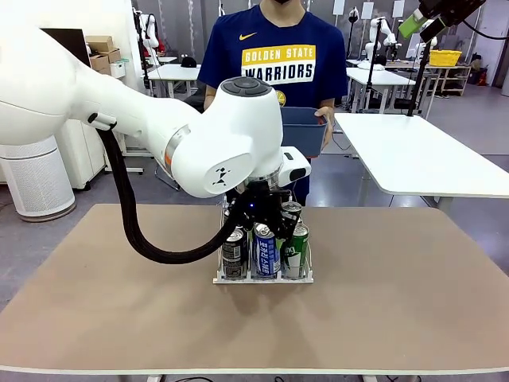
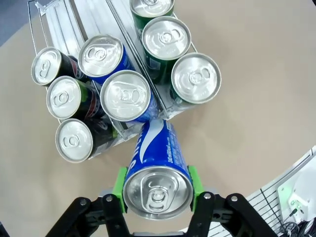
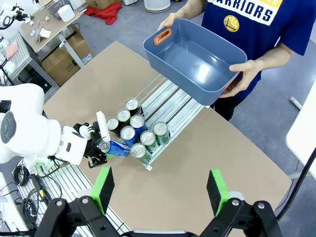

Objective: Fill the beverage cans into the dispenser.
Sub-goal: Place the picked Ionic drink in the line of the Automatic Can Dispenser with the same cans.

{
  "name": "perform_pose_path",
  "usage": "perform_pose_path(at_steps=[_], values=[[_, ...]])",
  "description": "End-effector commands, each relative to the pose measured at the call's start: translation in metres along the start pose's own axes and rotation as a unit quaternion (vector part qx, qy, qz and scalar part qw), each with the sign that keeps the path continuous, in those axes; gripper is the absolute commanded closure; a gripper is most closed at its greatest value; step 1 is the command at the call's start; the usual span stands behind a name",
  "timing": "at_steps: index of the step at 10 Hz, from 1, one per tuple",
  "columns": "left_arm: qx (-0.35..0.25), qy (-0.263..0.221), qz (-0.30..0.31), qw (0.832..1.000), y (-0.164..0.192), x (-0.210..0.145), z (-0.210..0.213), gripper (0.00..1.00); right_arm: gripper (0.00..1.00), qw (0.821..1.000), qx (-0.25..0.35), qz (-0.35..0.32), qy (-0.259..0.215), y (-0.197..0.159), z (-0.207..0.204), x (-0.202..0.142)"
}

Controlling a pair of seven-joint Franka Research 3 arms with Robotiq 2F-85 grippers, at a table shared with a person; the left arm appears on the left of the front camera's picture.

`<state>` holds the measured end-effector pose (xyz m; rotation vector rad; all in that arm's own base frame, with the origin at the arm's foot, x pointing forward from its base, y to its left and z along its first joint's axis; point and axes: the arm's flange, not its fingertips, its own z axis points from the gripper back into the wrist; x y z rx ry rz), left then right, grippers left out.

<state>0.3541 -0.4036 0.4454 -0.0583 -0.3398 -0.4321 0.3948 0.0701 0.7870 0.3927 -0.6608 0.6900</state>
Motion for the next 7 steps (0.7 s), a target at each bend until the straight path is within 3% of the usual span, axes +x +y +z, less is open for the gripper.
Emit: perform_pose_path(at_steps=[1, 4, 7], values=[[0.020, -0.035, 0.017, 0.999, 0.010, 0.022, -0.011, 0.42, 0.00, 1.000, 0.003, 0.000, 0.000, 0.002, 0.000, -0.003], [0.041, -0.042, 0.030, 0.998, 0.021, 0.032, -0.017, 0.42, 0.00, 1.000, 0.003, 0.000, 0.000, 0.002, 0.000, -0.003], [0.021, -0.040, 0.029, 0.999, 0.026, 0.045, -0.025, 0.42, 0.00, 1.000, 0.003, 0.000, 0.000, 0.002, 0.000, -0.003]])
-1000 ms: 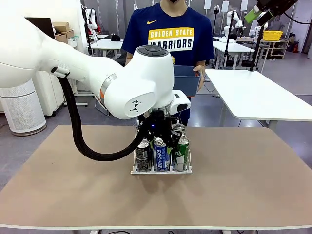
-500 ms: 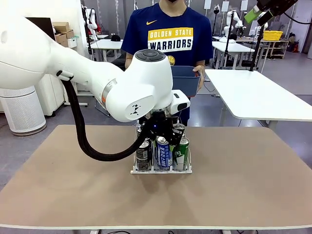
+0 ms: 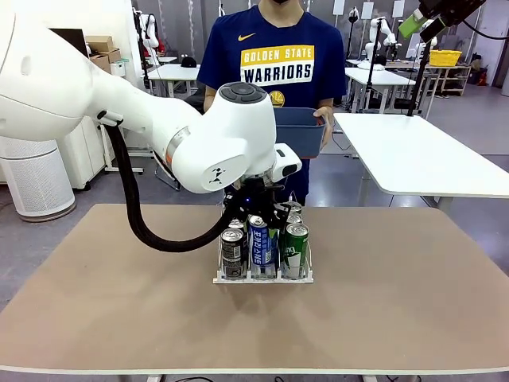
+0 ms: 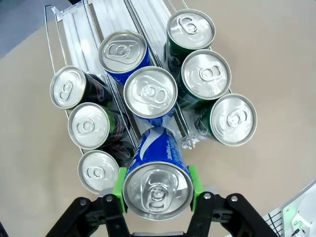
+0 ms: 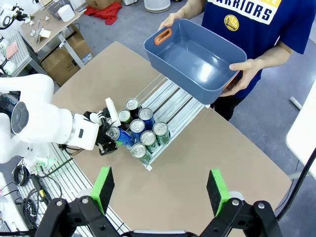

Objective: Fill the beverage cans into the dispenser.
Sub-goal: Place the picked Ionic drink in the line of the Automatic Can Dispenser with the same cans.

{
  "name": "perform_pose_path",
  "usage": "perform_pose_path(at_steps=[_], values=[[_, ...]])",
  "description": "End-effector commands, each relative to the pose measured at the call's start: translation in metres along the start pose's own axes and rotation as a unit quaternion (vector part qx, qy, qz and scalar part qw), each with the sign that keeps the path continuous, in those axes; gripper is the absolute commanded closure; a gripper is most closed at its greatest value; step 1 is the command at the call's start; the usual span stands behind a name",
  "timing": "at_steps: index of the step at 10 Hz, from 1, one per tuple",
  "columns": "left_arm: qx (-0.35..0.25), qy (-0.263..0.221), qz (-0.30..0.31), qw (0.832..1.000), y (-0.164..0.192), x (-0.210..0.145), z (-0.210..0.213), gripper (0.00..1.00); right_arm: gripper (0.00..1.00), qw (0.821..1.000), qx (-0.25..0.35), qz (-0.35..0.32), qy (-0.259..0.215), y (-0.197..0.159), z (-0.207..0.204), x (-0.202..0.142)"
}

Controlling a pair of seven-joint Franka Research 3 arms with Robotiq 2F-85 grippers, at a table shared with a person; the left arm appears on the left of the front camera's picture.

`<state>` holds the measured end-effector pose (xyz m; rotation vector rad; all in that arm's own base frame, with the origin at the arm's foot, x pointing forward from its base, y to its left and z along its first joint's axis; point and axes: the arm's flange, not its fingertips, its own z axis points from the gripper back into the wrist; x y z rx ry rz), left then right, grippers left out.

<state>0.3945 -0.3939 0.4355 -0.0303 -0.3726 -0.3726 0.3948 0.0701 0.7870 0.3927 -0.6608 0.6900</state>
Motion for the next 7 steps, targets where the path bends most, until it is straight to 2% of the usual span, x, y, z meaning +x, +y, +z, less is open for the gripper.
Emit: perform_pose_path(at_steps=[1, 4, 7], values=[[-0.007, -0.022, 0.003, 1.000, -0.002, 0.019, -0.009, 0.42, 0.00, 1.000, 0.003, 0.000, 0.000, 0.002, 0.000, -0.003], [-0.027, -0.005, 0.004, 1.000, 0.001, 0.023, -0.019, 0.42, 0.00, 1.000, 0.003, 0.000, 0.000, 0.002, 0.000, -0.003], [-0.032, 0.037, -0.002, 0.999, 0.002, 0.023, -0.031, 0.42, 0.00, 1.000, 0.003, 0.000, 0.000, 0.002, 0.000, -0.003]])
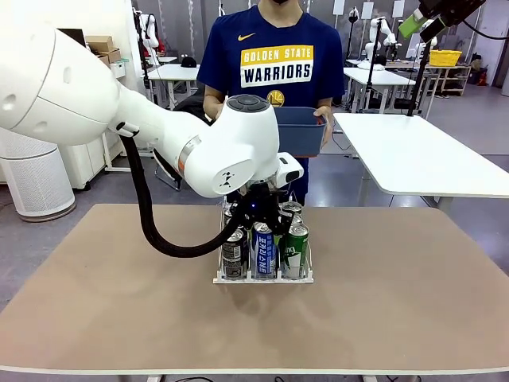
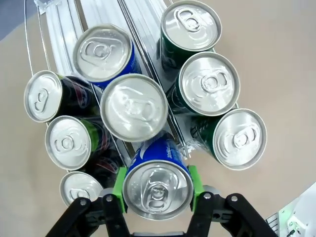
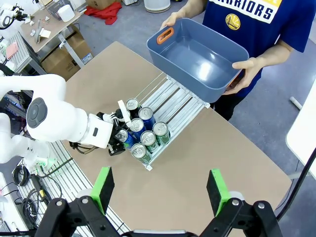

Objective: Fill the beverage cans into the dispenser.
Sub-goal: Place the picked Ionic drink in the line of the Automatic Can Dispenser with the same cans.

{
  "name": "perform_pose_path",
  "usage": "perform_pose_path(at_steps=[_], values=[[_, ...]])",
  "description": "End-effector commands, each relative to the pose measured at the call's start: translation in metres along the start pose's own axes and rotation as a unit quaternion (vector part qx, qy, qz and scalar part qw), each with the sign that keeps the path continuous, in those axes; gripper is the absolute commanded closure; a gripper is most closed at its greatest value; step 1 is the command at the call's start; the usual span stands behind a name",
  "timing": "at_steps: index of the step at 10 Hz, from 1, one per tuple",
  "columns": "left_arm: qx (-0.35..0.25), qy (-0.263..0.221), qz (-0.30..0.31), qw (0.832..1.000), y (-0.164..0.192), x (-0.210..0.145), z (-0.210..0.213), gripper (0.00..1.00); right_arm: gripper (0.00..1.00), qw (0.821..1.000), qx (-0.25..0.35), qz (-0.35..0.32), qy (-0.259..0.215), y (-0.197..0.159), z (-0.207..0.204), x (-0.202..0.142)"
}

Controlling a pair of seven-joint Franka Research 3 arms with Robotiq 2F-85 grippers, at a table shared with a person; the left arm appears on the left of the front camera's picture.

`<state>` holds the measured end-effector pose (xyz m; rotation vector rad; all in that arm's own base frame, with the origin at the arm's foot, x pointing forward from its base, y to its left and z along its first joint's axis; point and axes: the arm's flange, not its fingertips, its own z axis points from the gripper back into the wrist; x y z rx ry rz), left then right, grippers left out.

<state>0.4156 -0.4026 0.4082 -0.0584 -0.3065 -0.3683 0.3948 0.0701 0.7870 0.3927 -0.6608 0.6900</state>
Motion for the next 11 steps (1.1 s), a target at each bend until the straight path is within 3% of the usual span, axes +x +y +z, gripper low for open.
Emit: perform_pose_path(at_steps=[1, 6, 7, 9, 10, 11], values=[[-0.021, 0.023, -0.007, 0.999, 0.004, 0.012, -0.001, 0.42, 0.00, 1.000, 0.003, 0.000, 0.000, 0.002, 0.000, -0.003], [-0.057, 0.081, -0.019, 0.995, 0.005, 0.011, -0.006, 0.42, 0.00, 1.000, 0.003, 0.000, 0.000, 0.002, 0.000, -0.003], [-0.032, 0.053, -0.006, 0.998, 0.014, 0.013, -0.012, 0.42, 0.00, 1.000, 0.003, 0.000, 0.000, 0.002, 0.000, -0.003], [-0.032, 0.053, -0.006, 0.998, 0.014, 0.013, -0.012, 0.42, 0.00, 1.000, 0.003, 0.000, 0.000, 0.002, 0.000, -0.003], [-0.032, 0.060, -0.007, 0.998, 0.017, 0.014, -0.011, 0.40, 0.00, 1.000, 0.003, 0.000, 0.000, 0.002, 0.000, -0.003], [-0.033, 0.058, -0.014, 0.998, 0.016, 0.013, -0.007, 0.23, 0.00, 1.000, 0.003, 0.000, 0.000, 0.002, 0.000, -0.003]])
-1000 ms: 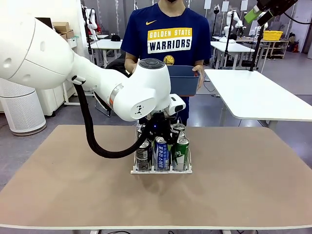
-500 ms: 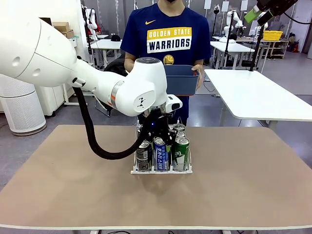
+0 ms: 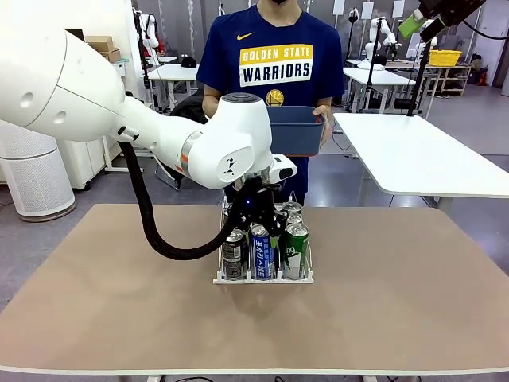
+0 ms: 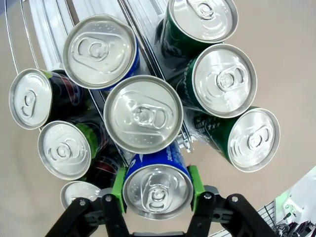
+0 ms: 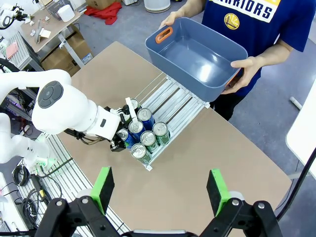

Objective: Fill the beverage cans into the dispenser.
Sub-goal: Place the picked Ionic drink in the line of the Automatic Can Dispenser with the same cans.

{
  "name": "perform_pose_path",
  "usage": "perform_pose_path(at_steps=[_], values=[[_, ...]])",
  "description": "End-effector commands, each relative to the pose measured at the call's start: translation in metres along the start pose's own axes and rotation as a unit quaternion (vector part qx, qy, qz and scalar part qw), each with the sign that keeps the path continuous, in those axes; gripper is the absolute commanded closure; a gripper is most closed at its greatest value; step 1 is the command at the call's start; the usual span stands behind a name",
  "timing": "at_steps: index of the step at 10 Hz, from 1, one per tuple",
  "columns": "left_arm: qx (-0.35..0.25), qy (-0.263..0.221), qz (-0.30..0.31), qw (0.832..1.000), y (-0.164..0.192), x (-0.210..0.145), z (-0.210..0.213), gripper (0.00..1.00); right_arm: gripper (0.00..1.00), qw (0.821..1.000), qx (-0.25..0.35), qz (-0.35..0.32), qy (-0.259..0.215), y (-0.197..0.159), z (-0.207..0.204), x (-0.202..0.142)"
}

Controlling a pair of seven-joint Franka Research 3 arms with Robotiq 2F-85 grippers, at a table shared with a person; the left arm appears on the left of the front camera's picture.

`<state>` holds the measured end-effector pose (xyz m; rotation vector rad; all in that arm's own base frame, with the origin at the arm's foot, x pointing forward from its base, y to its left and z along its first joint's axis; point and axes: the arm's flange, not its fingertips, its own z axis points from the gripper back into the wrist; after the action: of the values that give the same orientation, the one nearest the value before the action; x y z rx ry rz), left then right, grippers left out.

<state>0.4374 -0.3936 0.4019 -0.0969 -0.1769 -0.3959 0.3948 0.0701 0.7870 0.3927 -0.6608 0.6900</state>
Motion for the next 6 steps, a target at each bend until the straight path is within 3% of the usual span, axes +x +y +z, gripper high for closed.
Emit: perform_pose_path(at_steps=[1, 2, 3, 4, 6], values=[[-0.001, -0.005, -0.003, 1.000, -0.002, -0.003, 0.008, 0.20, 0.00, 1.000, 0.003, 0.000, 0.000, 0.002, 0.000, -0.003], [0.002, -0.011, -0.006, 1.000, -0.004, -0.004, 0.015, 0.03, 0.00, 1.000, 0.003, 0.000, 0.000, 0.002, 0.000, -0.003], [0.004, -0.013, -0.005, 1.000, -0.006, -0.006, 0.023, 0.20, 0.00, 1.000, 0.003, 0.000, 0.000, 0.002, 0.000, -0.003], [0.005, -0.020, -0.006, 1.000, -0.008, -0.008, 0.030, 0.00, 0.00, 1.000, 0.003, 0.000, 0.000, 0.002, 0.000, -0.003], [0.006, -0.032, -0.005, 0.999, -0.010, -0.012, 0.038, 0.00, 0.00, 1.000, 0.003, 0.000, 0.000, 0.002, 0.000, -0.003]])
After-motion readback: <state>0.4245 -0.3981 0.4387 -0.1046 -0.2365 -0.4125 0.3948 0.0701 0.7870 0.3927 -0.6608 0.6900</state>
